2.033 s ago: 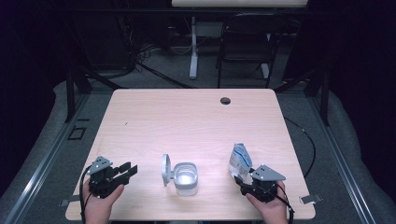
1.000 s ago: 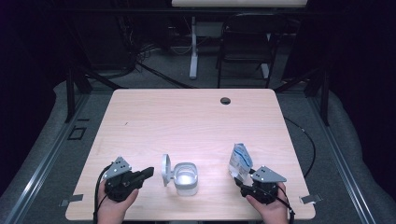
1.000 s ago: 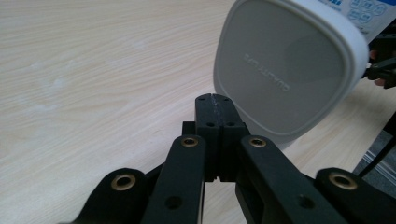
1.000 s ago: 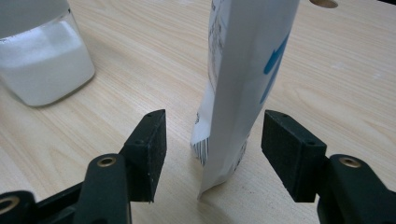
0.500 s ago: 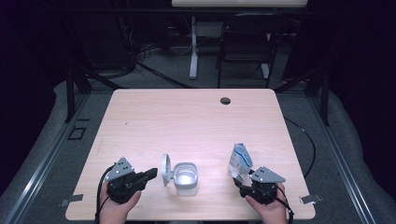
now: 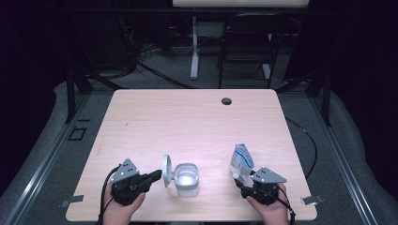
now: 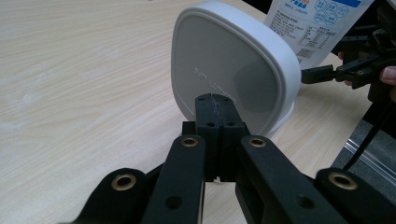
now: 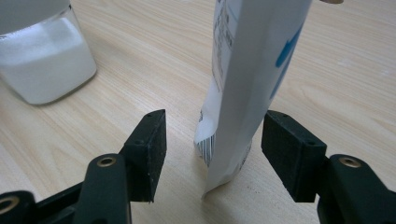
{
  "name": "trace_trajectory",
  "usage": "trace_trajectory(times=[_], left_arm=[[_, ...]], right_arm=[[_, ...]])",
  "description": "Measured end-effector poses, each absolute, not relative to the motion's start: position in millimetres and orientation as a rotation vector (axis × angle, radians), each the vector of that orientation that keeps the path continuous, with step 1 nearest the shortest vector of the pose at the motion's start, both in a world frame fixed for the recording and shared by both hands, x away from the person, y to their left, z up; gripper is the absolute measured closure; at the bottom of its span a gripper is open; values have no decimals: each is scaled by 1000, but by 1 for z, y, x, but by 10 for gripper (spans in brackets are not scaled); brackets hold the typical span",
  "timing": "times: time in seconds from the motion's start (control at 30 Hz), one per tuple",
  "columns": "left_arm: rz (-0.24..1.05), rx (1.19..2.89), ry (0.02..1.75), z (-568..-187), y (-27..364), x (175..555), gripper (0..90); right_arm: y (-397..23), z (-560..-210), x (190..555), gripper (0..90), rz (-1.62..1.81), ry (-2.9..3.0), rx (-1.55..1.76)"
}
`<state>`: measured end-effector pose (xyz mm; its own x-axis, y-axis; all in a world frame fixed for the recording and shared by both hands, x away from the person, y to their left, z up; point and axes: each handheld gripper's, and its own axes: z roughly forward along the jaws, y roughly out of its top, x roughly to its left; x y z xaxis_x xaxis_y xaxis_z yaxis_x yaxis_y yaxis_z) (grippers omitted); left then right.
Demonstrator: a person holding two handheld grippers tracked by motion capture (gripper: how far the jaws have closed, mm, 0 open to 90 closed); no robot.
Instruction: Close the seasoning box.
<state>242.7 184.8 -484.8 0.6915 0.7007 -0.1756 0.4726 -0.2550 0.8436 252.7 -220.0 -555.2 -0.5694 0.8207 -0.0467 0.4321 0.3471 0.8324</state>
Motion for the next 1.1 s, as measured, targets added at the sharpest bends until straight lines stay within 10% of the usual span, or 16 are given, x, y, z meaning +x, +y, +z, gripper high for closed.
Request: trace_trajectory(times=[1.1], left_arm=[[244,1938,841,-484,166,235,900]], right_arm=[[-219,-557,253,405,1132,2152,1096]])
